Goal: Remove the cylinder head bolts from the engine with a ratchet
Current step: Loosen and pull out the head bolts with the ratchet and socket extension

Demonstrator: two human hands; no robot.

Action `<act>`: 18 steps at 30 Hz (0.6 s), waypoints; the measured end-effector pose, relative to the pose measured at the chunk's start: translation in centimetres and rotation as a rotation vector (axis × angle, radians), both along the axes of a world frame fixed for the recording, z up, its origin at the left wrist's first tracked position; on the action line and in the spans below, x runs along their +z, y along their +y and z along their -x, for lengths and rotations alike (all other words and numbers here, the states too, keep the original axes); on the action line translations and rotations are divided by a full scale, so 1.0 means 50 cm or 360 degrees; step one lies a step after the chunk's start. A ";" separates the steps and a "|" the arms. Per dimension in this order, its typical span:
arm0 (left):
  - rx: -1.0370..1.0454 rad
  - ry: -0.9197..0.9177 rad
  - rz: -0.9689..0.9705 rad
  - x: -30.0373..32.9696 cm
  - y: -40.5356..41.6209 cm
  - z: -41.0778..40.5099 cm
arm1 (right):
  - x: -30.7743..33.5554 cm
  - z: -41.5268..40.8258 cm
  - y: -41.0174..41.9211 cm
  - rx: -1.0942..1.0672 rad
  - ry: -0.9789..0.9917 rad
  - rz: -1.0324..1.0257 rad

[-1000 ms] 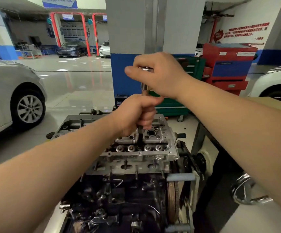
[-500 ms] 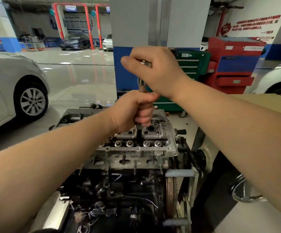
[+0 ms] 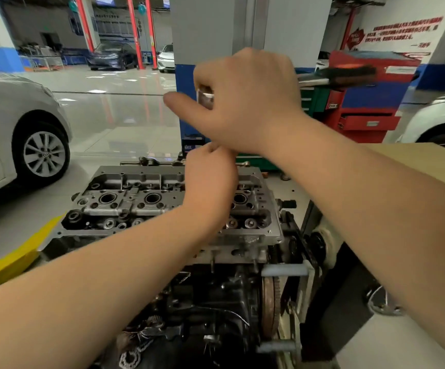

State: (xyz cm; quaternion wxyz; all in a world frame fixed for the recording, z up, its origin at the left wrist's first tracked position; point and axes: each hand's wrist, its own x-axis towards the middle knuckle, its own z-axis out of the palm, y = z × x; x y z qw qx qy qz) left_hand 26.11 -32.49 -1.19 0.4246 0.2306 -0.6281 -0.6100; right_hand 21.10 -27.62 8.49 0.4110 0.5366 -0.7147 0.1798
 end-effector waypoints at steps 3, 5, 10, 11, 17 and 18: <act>-0.0926 -0.0177 0.0038 0.015 -0.071 -0.008 | 0.016 0.041 0.015 0.0458 -0.0239 -0.0158; -0.1436 -0.0303 0.0007 0.034 -0.097 -0.021 | 0.027 0.046 0.019 0.0552 -0.0226 -0.0331; -0.0391 -0.0079 0.0187 -0.006 -0.029 -0.014 | 0.030 0.032 0.013 -0.0027 -0.0130 -0.0318; -0.0154 0.0038 0.0175 -0.023 0.004 -0.010 | 0.028 0.023 0.008 -0.0222 -0.0093 -0.0243; 0.0332 0.0340 -0.0161 -0.026 0.046 0.024 | 0.002 -0.036 -0.030 -0.0277 0.0072 0.0048; 0.0382 0.0223 -0.0113 -0.019 0.033 0.027 | 0.003 -0.021 -0.028 -0.0183 0.0040 0.0044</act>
